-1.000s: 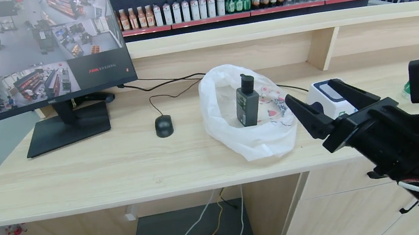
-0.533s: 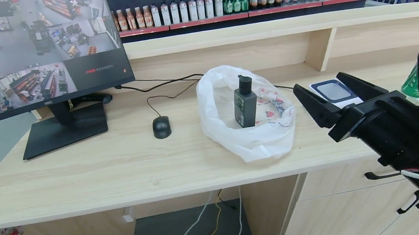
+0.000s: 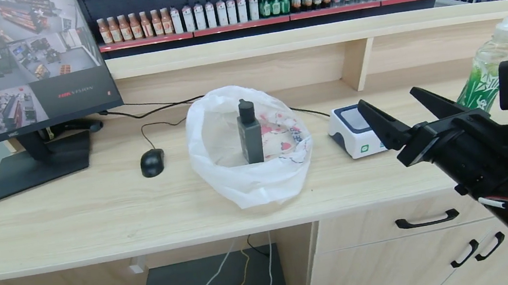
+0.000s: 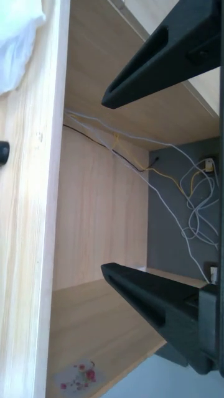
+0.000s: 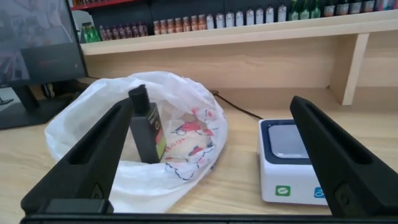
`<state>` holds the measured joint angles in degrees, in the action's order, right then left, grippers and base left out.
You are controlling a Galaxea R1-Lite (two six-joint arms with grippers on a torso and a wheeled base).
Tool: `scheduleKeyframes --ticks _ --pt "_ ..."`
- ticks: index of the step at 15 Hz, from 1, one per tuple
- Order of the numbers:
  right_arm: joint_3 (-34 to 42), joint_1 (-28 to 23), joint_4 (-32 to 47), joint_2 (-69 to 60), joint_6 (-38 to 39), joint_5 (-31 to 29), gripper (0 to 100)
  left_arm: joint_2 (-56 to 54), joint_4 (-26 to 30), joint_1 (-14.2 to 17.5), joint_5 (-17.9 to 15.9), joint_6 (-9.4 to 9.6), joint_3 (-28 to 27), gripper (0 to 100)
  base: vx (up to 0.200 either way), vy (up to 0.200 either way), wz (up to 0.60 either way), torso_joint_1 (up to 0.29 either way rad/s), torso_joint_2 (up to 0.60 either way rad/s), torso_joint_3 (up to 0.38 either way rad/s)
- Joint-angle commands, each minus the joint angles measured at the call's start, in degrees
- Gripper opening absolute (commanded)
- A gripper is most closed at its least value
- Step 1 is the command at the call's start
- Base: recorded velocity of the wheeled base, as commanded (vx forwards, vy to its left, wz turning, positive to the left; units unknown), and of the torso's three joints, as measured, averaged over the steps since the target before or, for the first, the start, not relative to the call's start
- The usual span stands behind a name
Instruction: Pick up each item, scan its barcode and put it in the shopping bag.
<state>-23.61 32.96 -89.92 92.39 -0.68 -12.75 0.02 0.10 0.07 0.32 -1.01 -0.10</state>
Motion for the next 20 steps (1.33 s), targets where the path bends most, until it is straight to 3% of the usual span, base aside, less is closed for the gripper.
scheduleKeyframes --ticks 1,20 --pt "-0.38 -0.09 -0.08 1.04 -0.02 0.01 100 -0.02 -0.01 0.01 0.03 -0.04 0.01 100 0.0 -0.2 0.0 0.002 0.0 0.007" --pt "0.06 0.0 -0.08 2.71 -0.2 -0.26 100 -0.02 -0.01 0.01 0.03 -0.22 0.1 100 0.0 -0.2 0.0 0.002 0.0 0.002"
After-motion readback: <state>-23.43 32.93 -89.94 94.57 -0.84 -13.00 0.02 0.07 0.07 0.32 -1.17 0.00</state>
